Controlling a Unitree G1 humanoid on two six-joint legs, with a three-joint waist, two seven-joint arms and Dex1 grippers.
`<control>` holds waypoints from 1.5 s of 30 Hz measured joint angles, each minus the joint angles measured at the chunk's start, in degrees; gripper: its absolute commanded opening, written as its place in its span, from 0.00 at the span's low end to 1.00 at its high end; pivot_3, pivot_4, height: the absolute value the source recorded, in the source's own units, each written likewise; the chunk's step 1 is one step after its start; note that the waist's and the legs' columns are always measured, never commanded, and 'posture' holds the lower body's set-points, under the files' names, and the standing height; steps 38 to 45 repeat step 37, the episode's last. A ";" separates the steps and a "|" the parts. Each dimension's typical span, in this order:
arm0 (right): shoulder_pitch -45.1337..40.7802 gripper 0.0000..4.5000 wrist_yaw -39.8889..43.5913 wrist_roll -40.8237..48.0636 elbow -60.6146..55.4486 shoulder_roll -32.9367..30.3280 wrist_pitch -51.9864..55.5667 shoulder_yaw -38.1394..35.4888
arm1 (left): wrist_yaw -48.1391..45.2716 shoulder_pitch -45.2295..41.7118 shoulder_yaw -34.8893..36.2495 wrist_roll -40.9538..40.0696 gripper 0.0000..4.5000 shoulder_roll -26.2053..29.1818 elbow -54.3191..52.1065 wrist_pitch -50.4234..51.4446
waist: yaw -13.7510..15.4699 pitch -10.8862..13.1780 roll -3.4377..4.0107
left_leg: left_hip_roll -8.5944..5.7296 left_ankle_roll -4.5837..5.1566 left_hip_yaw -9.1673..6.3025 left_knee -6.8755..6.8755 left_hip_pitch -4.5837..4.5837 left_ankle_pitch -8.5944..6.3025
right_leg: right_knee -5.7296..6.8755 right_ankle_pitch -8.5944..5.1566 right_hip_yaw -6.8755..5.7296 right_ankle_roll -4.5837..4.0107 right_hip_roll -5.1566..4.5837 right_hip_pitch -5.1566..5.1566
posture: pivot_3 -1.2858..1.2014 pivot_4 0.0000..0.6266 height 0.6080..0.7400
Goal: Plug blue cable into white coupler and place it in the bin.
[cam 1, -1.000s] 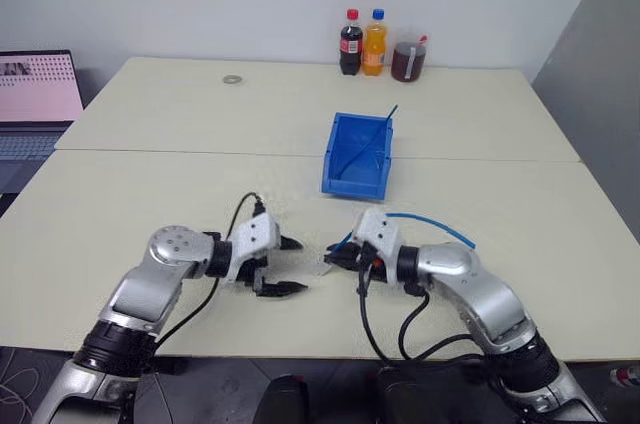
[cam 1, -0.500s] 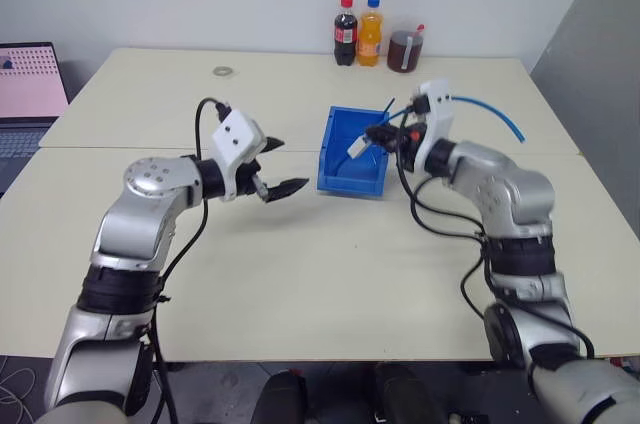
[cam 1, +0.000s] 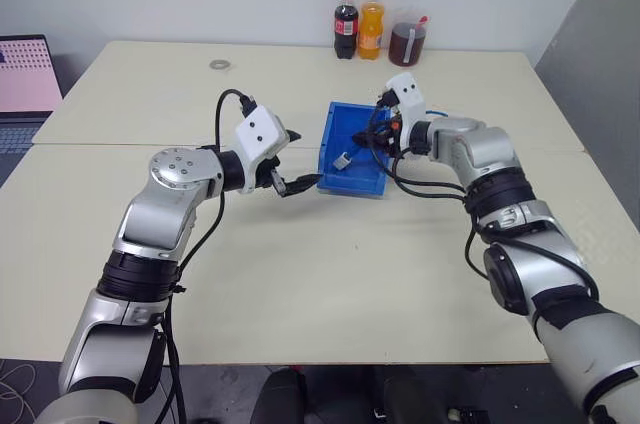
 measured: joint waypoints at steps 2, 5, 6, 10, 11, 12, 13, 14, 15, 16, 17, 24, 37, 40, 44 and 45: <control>-1.33 0.86 2.41 -1.05 0.07 -1.60 -0.07 0.91 | 0.03 0.00 -0.02 0.09 1.00 0.00 -0.03 0.00 | 0.00 0.00 0.00 | 0.00 0.00 -0.02 0.01 0.00 0.00 | 0.02 0.00 -0.02 0.00 0.01 0.00 | 0.52 0.24 1.00; -2.58 1.00 6.00 -1.87 0.00 -3.72 0.01 2.04 | 0.04 -0.01 -0.05 0.37 1.00 0.00 -0.02 -0.05 | 0.00 0.00 0.00 | 0.00 0.00 -0.01 0.02 0.01 0.00 | 0.04 0.00 -0.04 0.00 0.03 0.01 | 0.52 0.24 1.00; -2.75 1.00 7.13 -2.25 -0.14 -4.42 0.01 2.64 | 0.04 -0.02 -0.07 0.49 1.00 0.00 -0.02 -0.14 | 0.00 0.00 0.00 | 0.00 0.00 -0.01 0.03 0.00 0.00 | 0.05 0.00 -0.05 0.00 0.04 0.01 | 0.52 0.24 1.00; -2.74 1.00 13.47 -4.88 -1.03 -8.82 -1.04 6.23 | 0.04 -0.11 -0.31 1.14 1.00 0.00 0.26 -0.65 | 0.27 0.00 0.01 | -0.04 0.00 0.00 0.06 0.00 0.00 | 0.05 0.00 -0.10 0.00 0.08 0.02 | 0.52 0.24 1.00; -2.62 1.00 15.07 -5.67 -1.62 -10.11 -2.04 7.47 | 0.05 -0.12 -0.33 1.18 1.00 0.00 0.47 -0.82 | 0.29 0.00 0.01 | -0.04 0.00 0.00 0.07 0.00 0.00 | 0.04 0.00 -0.11 0.00 0.07 0.01 | 0.52 0.24 1.00; -2.00 1.00 17.17 -6.78 -2.66 -11.87 -4.00 8.82 | 0.06 -0.14 -0.35 1.18 1.00 -0.03 0.83 -1.20 | 0.34 0.00 0.01 | -0.05 0.01 -0.01 0.08 0.00 0.00 | 0.03 0.01 -0.12 0.01 0.08 0.02 | 0.52 0.24 1.00; -0.94 1.00 19.41 -7.92 -4.20 -14.03 -5.99 10.22 | 0.19 -0.19 -0.32 1.17 1.00 -0.12 1.49 -1.49 | 0.37 0.00 0.01 | -0.05 0.01 -0.01 0.08 0.00 0.00 | 0.02 0.01 -0.13 0.01 0.08 0.03 | 0.52 0.24 1.00; 0.51 1.00 21.78 -9.05 -5.55 -16.61 -8.45 11.52 | 0.53 -0.10 0.00 1.18 1.00 -0.13 2.60 -1.60 | 0.43 0.00 0.01 | -0.06 0.01 0.00 0.10 0.00 0.00 | 0.02 0.00 -0.15 0.01 0.07 0.04 | 0.52 0.24 1.00; 2.02 1.00 23.29 -10.22 -6.57 -18.73 -10.59 12.33 | 1.09 0.11 0.47 1.22 1.00 -0.02 3.78 -1.60 | 0.49 0.00 0.01 | -0.07 0.01 0.00 0.11 0.00 0.00 | 0.02 0.01 -0.16 0.01 0.07 0.04 | 0.52 0.24 1.00; 3.65 1.00 24.37 -10.81 -7.75 -20.43 -11.80 12.58 | 1.50 0.27 0.99 1.19 1.00 0.07 4.94 -1.55 | 0.49 0.00 0.01 | -0.06 0.01 0.00 0.12 0.00 0.00 | 0.04 0.01 -0.16 0.01 0.07 0.04 | 0.52 0.24 1.00; 5.82 1.00 25.51 -11.00 -10.27 -22.15 -12.24 12.56 | 2.05 0.54 1.82 1.04 1.00 0.04 5.64 -1.29 | 0.49 0.00 0.01 | -0.04 0.01 -0.02 0.15 0.00 0.00 | 0.06 0.01 -0.15 0.01 0.07 0.04 | 0.52 0.24 1.00; 25.82 1.00 23.56 0.34 -38.17 -26.10 3.27 -2.86 | 10.13 5.55 11.59 0.42 1.00 1.93 7.06 1.69 | 0.18 0.00 0.01 | 0.12 0.01 -0.34 0.55 0.04 -0.01 | 0.53 0.00 -0.08 -0.04 0.07 0.12 | 0.52 0.24 1.00; 70.38 1.00 -15.48 3.82 -71.98 9.17 -8.55 -21.33 | 25.75 27.13 26.52 -3.51 1.00 -4.68 -9.24 7.48 | 0.26 -0.03 0.05 | -0.04 0.04 -0.07 1.01 1.15 0.03 | 0.79 0.05 0.00 0.59 0.01 1.23 | 0.52 0.24 1.00; 70.38 1.00 -15.48 3.82 -71.98 9.17 -8.55 -21.33 | 25.75 27.13 26.52 -3.51 1.00 -4.68 -9.24 7.48 | 0.26 -0.03 0.05 | -0.04 0.04 -0.07 1.01 1.15 0.03 | 0.79 0.05 0.00 0.59 0.01 1.23 | 0.52 0.24 1.00; 70.38 1.00 -15.48 3.82 -71.98 9.17 -8.55 -21.33 | 25.75 27.13 26.52 -3.51 1.00 -4.68 -9.24 7.48 | 0.26 -0.03 0.05 | -0.04 0.04 -0.07 1.01 1.15 0.03 | 0.79 0.05 0.00 0.59 0.01 1.23 | 0.52 0.24 1.00; 70.38 1.00 -15.48 3.82 -71.98 9.17 -8.55 -21.33 | 25.75 27.13 26.52 -3.51 1.00 -4.68 -9.24 7.48 | 0.26 -0.03 0.05 | -0.04 0.04 -0.07 1.01 1.15 0.03 | 0.79 0.05 0.00 0.59 0.01 1.23 | 0.52 0.24 1.00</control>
